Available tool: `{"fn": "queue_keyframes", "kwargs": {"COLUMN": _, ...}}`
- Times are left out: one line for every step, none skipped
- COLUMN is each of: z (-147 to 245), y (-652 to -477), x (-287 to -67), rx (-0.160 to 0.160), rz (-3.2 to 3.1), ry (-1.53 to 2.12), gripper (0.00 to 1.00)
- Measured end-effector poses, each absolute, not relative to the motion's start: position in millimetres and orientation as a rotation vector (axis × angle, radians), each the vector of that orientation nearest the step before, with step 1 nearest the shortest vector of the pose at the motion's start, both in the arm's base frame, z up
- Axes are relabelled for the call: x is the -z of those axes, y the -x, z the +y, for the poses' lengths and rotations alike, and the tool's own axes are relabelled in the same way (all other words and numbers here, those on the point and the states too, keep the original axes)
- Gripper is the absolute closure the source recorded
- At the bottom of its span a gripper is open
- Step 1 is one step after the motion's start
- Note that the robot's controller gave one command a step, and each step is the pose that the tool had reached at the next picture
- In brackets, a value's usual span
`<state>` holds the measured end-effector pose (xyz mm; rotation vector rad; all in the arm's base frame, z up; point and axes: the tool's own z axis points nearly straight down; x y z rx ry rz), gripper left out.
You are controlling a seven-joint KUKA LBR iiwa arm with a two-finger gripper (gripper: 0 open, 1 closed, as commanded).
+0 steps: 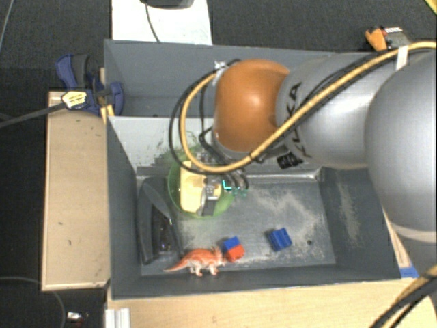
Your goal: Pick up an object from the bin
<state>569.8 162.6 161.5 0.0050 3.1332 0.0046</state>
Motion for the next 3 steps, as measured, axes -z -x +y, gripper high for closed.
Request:
{"fn": "queue_keyframes", "kwargs": {"z": 159.1, "y": -568.0, "x": -152.4, "rx": -0.004, "rz": 3.135, "ry": -0.022, "gripper": 1.00}}
{"fn": "queue_keyframes", "kwargs": {"z": 159.1, "y": -568.0, "x": -152.4, "rx": -0.004, "rz": 3.135, "ry": -0.023, "gripper": 1.00}}
{"fn": "queue_keyframes", "kwargs": {"z": 159.9, "y": -578.9, "x": -95.4, "rx": -0.007, "rz": 3.125, "ry": 0.178, "gripper": 1.00}}
